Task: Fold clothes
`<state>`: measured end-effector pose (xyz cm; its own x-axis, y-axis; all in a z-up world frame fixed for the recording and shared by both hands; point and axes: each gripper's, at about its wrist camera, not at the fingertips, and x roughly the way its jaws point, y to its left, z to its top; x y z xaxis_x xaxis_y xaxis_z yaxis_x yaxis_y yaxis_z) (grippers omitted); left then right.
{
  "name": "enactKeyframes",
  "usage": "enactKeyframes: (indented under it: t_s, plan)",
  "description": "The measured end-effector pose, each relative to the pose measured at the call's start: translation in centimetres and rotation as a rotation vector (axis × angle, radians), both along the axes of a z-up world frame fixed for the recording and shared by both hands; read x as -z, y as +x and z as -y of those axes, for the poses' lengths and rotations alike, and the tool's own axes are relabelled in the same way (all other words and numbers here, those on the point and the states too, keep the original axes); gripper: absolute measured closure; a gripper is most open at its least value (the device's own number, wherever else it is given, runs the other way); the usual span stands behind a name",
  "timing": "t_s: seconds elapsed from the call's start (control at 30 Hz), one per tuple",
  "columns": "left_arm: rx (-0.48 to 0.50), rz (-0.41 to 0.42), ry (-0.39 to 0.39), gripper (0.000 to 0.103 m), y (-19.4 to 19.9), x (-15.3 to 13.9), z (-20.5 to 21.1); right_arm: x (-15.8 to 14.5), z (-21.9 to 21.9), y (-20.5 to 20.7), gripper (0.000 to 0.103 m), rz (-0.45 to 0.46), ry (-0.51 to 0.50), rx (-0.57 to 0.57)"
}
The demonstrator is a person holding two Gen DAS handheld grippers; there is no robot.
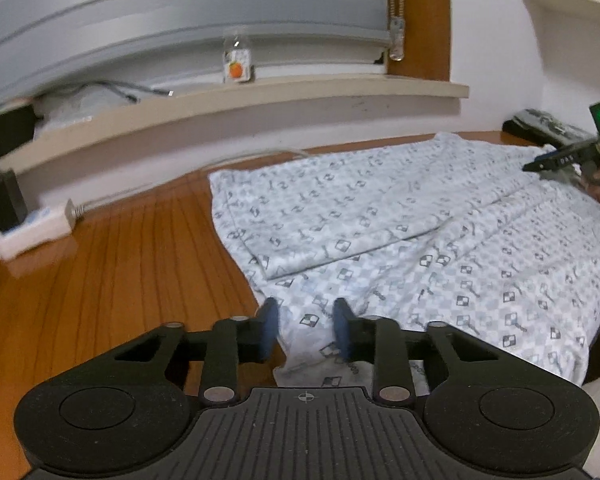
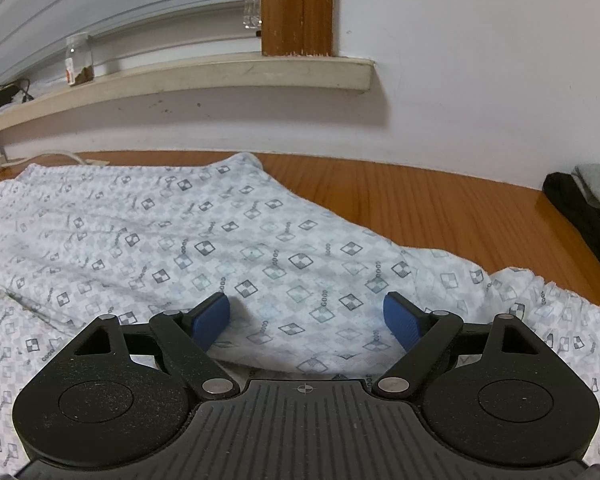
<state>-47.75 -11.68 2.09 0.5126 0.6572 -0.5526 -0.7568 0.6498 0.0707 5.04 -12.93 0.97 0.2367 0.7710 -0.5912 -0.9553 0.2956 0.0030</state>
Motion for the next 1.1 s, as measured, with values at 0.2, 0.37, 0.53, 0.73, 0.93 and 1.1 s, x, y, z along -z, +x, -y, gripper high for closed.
enactKeyframes:
  t_s: [0.2, 0.37, 0.53, 0.73, 0.93, 1.1]
  plan:
    - [0.012, 0.001, 0.010, 0.087, -0.5, -0.5, 1.6, -0.1, 0.0, 0.0, 0.019, -0.001, -0.001, 0.000]
    - [0.006, 0.012, -0.011, 0.084, -1.2, 0.3, 2.1, -0.1, 0.0, -0.1, 0.019, -0.001, -0.001, 0.001]
    - [-0.007, 0.034, -0.031, 0.066, -1.3, 0.3, 2.1, -0.1, 0.0, -0.2, 0.019, -0.001, -0.001, 0.002]
    - [-0.006, 0.047, -0.019, 0.087, -1.2, 0.6, 2.4, -0.1, 0.0, -0.1, 0.019, -0.001, -0.001, 0.001]
    - [-0.052, 0.142, 0.070, 0.095, -2.5, -1.3, 2.6, -0.1, 0.0, -0.1, 0.019, -0.001, -0.001, 0.001]
    - [-0.077, 0.114, 0.035, 0.094, -2.4, -1.3, 1.0, -0.1, 0.0, -0.1, 0.019, -0.001, -0.001, 0.001]
